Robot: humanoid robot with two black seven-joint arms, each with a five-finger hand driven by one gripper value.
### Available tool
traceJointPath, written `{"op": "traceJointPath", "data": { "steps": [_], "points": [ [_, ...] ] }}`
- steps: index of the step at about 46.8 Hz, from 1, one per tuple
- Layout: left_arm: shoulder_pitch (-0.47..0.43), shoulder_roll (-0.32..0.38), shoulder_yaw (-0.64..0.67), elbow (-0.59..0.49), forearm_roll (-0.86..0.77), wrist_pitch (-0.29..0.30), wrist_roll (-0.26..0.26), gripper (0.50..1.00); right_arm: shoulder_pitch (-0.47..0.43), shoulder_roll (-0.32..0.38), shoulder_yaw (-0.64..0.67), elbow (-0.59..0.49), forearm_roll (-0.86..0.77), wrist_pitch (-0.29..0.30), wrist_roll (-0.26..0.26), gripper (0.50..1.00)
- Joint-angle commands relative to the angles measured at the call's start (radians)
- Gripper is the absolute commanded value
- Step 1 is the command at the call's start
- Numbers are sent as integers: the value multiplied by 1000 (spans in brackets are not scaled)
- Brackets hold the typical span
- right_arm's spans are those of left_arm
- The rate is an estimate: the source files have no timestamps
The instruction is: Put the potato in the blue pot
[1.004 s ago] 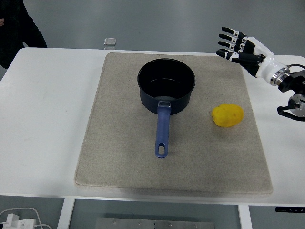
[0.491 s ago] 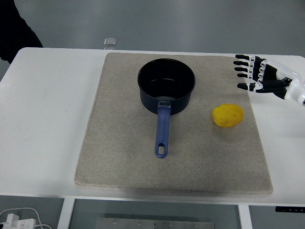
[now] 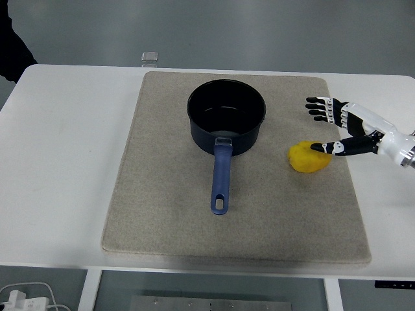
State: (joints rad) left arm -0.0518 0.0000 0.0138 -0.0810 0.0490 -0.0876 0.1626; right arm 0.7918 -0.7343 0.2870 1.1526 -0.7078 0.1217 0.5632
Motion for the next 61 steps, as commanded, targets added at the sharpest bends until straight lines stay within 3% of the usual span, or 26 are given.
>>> {"op": "traceJointPath", "data": {
  "steps": [1,19,46,56,61],
  "points": [
    [1,0,0,1,0,2,0,996,-16,12,-2,1,-31,-51,37,919],
    [3,0,0,1,0,2,0,996,-78,58,-8,-8,-133,-140,48,917],
    [6,0,0,7,0,2,0,996,-97,131,-8,-102,-176,-195,48,907],
    [9,0,0,7,0,2,0,996,-100,133,-8,-120,-177,-197,48,864],
    [7,0,0,4,0,0,0,996,-101,135,-8,-123,-177,-198,48,787]
  ]
}}
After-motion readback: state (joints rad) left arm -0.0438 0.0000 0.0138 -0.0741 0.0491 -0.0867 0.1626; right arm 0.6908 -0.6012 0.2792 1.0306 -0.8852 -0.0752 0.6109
